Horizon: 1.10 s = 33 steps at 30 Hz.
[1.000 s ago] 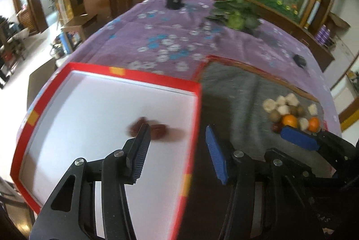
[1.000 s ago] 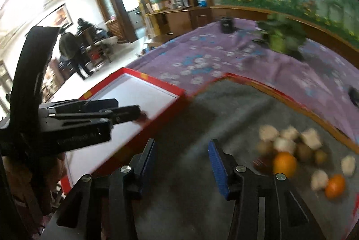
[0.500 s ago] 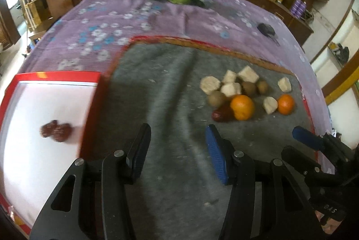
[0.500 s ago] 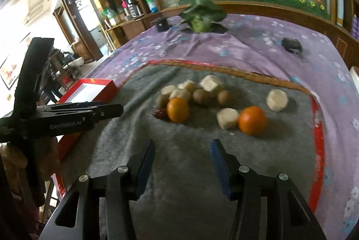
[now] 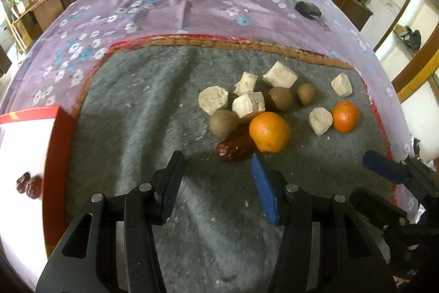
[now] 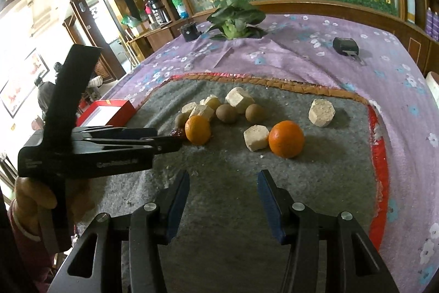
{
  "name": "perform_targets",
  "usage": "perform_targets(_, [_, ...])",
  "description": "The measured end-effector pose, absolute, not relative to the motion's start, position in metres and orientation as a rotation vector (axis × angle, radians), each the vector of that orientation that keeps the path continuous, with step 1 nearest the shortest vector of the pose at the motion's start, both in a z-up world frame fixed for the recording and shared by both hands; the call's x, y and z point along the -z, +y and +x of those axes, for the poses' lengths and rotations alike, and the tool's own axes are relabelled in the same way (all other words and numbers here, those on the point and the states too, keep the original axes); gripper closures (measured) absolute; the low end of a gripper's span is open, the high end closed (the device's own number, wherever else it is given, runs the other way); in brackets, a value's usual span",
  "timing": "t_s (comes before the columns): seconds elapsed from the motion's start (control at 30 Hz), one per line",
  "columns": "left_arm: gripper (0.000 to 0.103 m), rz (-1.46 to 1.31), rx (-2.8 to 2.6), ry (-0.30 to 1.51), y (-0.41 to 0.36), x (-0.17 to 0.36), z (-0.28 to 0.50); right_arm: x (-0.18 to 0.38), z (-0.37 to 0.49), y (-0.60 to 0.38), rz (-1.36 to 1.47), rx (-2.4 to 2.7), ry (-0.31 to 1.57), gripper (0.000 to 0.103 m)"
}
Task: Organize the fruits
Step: 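Grasp another red date with the left tool while the right tool reaches toward an orange, then grasp the orange with the right tool while the left tool holds the date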
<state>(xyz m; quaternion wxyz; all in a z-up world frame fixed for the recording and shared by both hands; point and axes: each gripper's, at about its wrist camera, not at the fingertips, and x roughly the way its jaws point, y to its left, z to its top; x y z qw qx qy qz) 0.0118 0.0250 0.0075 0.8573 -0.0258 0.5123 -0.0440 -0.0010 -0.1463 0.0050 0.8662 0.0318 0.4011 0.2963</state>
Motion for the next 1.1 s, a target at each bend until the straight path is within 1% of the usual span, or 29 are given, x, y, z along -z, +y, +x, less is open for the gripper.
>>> perform_targets(0.13, [0.052,-0.051,0.122,1.052,0.022,-0.008,0.015,-0.003,0.002,-0.147,0.072,-0.624,0.846,0.053])
perform_targets(0.17, [0.057,-0.053,0.134,1.050,0.022,-0.008,0.016,-0.003,0.002,-0.146,0.070,-0.625,0.848,0.053])
perform_targets(0.2, [0.072,-0.051,0.155,1.050,0.021,-0.008,0.015,-0.002,0.003,-0.145,0.068,-0.628,0.849,0.053])
perform_targets(0.23, [0.076,-0.043,0.168,1.057,0.020,-0.006,0.015,-0.002,0.003,-0.145,0.067,-0.630,0.849,0.053])
perform_targets(0.37, [0.076,-0.009,0.184,1.035,0.018,-0.006,0.011,0.000,0.004,-0.142,0.073,-0.637,0.853,0.053])
perform_targets(0.63, [0.076,-0.033,0.130,1.011,0.036,-0.018,-0.002,-0.006,0.007,-0.114,0.032,-0.687,0.841,0.053])
perform_targets(0.8, [0.076,-0.032,0.082,0.969,0.054,-0.034,-0.014,-0.006,0.023,-0.082,-0.032,-0.690,0.845,0.053])
perform_targets(0.93, [0.076,-0.042,0.068,0.960,0.063,-0.037,-0.018,0.000,0.043,-0.069,-0.047,-0.644,0.866,0.053])
perform_targets(0.97, [0.076,-0.047,0.064,0.960,0.065,-0.037,-0.019,0.003,0.047,-0.068,-0.050,-0.626,0.875,0.054])
perform_targets(1.0, [0.076,-0.053,0.060,0.961,0.067,-0.037,-0.019,0.007,0.052,-0.066,-0.049,-0.612,0.892,0.060])
perform_targets(1.03, [0.076,-0.058,0.058,0.963,0.068,-0.036,-0.019,0.010,0.055,-0.066,-0.041,-0.617,0.904,0.070])
perform_targets(1.07, [0.076,-0.062,0.057,0.965,0.070,-0.035,-0.019,0.014,0.056,-0.066,-0.029,-0.630,0.916,0.073])
perform_targets(1.1, [0.076,-0.064,0.051,0.966,0.071,-0.035,-0.020,0.014,0.054,-0.066,-0.031,-0.634,0.910,0.075])
